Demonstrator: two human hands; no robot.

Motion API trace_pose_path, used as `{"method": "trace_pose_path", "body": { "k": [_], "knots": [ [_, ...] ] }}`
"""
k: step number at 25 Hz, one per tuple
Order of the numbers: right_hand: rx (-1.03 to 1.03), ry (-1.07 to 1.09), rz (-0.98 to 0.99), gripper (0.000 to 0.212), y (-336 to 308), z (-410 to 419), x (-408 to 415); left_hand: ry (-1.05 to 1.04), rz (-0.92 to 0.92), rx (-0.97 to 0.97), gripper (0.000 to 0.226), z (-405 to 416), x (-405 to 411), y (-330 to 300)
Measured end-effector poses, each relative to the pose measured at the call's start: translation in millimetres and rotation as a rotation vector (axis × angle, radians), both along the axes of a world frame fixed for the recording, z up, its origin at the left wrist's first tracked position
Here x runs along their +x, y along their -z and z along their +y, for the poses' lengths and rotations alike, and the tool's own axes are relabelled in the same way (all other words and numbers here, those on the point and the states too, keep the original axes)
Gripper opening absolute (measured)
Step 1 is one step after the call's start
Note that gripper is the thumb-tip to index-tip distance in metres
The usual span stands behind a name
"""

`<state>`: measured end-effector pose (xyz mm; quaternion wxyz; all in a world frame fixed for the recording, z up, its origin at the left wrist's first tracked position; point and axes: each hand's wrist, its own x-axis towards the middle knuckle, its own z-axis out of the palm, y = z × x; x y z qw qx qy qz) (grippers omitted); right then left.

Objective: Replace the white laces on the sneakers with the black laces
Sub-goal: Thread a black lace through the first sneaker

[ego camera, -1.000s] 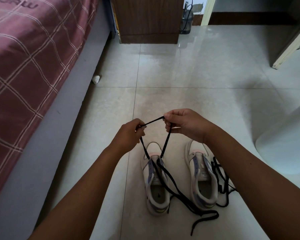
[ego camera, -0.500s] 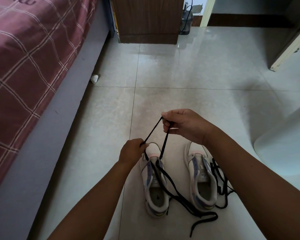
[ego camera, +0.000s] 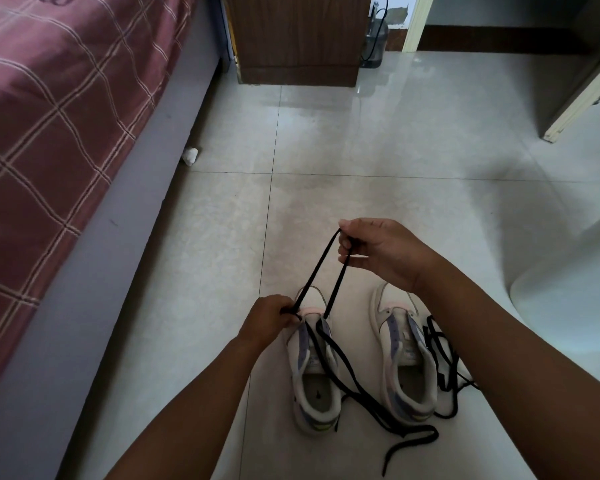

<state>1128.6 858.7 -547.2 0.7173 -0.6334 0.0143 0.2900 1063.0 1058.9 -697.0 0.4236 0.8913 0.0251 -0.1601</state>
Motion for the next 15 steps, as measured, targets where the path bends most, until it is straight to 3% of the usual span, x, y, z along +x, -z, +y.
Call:
{"method": "trace_pose_path", "body": {
  "k": [10, 15],
  "knots": [
    [-0.036, -0.006, 0.019, 0.020, -4, 2, 7, 0.013, 0.028, -0.013, 0.009, 1, 7, 1],
    [-0.029, -0.014, 0.005, 0.017, -3, 3, 4, -0.276, -0.045, 0.080, 0.024, -30, -11, 13]
  ]
}}
